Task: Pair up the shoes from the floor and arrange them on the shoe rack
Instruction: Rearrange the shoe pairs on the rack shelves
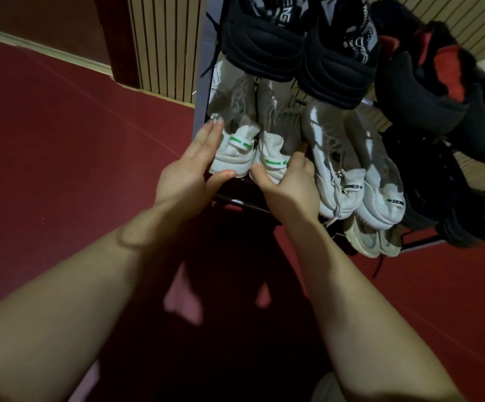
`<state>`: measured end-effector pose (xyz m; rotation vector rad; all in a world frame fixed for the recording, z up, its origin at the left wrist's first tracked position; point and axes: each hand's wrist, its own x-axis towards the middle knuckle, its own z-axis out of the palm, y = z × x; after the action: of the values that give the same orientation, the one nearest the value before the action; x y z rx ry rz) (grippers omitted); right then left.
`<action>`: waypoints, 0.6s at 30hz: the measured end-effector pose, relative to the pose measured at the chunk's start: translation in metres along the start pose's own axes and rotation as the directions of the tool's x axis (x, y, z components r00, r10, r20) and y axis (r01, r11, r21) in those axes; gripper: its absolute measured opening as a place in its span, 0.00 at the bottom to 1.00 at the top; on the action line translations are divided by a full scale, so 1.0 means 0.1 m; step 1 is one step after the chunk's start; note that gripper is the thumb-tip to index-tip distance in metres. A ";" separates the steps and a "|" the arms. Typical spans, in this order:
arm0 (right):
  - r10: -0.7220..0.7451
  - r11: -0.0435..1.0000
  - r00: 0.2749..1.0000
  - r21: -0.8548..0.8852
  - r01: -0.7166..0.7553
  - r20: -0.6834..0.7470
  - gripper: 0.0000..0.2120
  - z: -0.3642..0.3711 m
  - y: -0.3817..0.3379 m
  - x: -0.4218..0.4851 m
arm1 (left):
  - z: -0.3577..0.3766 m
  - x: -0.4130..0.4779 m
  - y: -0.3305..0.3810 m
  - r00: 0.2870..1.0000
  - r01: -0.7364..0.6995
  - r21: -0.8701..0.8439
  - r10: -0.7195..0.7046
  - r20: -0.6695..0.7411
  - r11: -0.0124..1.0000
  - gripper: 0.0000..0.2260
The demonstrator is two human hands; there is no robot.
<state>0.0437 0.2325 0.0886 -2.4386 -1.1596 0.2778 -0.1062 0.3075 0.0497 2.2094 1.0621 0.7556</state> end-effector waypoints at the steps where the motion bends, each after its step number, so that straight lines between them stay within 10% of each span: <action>1: 0.007 1.000 1.000 0.023 -0.007 -0.009 0.41 0.01 -0.01 -0.03 | -0.02 0.02 -0.02 1.000 -0.001 -0.022 0.002 0.012 1.000 0.36; 18: -0.074 0.980 0.995 0.192 0.060 0.066 0.42 -0.02 0.14 -0.03 | -0.04 -0.02 0.13 0.999 -0.042 0.440 0.043 0.007 0.897 0.31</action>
<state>0.0522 0.2212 0.0841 -2.2360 -1.1859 0.4398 -0.1034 0.3001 0.0605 2.6166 1.2918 0.5759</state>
